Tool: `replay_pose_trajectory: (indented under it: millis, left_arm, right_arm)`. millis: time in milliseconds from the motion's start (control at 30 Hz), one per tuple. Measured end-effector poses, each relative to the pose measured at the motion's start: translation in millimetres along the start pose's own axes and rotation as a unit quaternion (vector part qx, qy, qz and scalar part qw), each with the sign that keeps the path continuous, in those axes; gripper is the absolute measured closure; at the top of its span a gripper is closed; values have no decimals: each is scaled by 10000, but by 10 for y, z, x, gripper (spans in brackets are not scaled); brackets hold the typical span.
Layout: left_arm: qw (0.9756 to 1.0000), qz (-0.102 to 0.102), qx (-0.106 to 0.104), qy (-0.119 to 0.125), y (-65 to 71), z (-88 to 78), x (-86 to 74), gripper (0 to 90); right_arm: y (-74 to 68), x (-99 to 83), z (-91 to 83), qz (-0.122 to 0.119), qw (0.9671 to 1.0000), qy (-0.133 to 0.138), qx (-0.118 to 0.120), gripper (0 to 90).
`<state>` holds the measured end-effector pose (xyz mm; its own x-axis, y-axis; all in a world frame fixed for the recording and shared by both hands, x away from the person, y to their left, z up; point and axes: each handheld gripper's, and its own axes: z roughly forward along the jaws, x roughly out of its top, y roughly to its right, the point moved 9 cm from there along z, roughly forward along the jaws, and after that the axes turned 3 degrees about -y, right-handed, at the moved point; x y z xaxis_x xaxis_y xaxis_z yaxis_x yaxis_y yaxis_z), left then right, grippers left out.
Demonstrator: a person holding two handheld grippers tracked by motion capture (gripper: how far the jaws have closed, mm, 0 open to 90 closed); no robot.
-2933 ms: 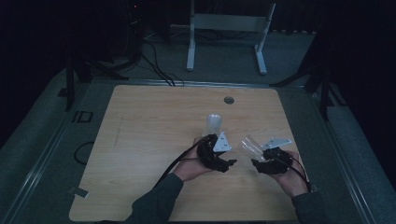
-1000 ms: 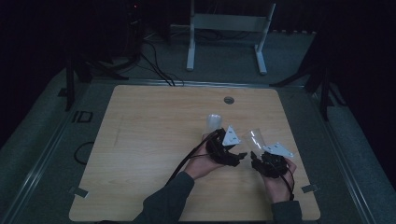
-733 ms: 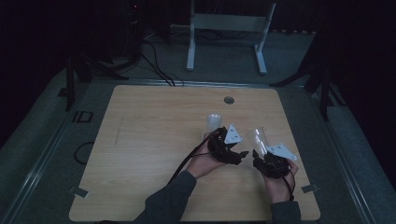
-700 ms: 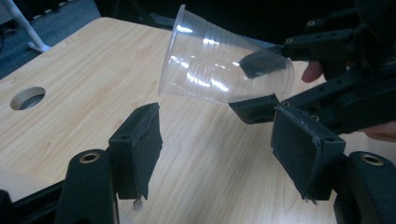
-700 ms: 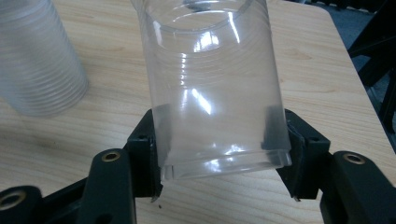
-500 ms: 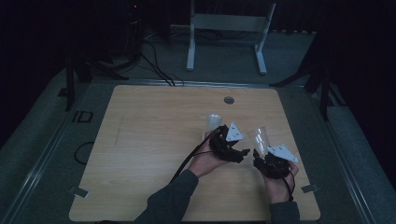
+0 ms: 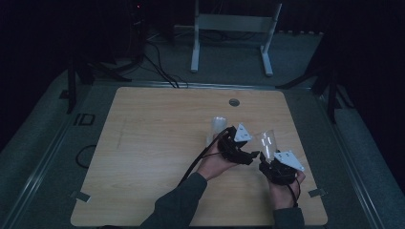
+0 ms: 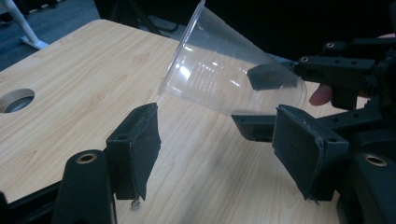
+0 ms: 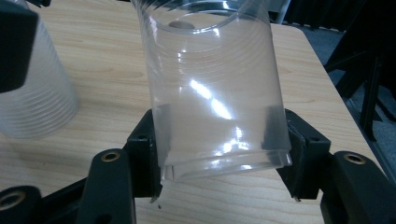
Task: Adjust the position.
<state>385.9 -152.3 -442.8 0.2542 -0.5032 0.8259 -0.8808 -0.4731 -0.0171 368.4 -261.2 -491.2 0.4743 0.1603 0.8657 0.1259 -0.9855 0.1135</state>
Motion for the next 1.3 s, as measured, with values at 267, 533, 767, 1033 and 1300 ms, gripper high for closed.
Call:
replay_pose_trajectory:
  millis: [267,533,767,1033,1300]
  left_arm:
    - [9999,-84,-39,42,5,27,59,312]
    - [9998,-167,-99,16,26,73,93,291]
    - [9991,-337,-222,95,34,105,124,264]
    - [9968,-644,-439,152,34,153,136,245]
    - [9933,-917,-688,159,42,217,139,228]
  right_arm:
    - [8,5,-23,91,9998,147,-59,411]
    - [8,18,-46,128,9995,278,-107,405]
    - [10,27,-60,142,9991,355,-171,392]
    - [1,51,-86,136,9986,479,-181,408]
    - [-12,64,-100,122,9983,550,-176,409]
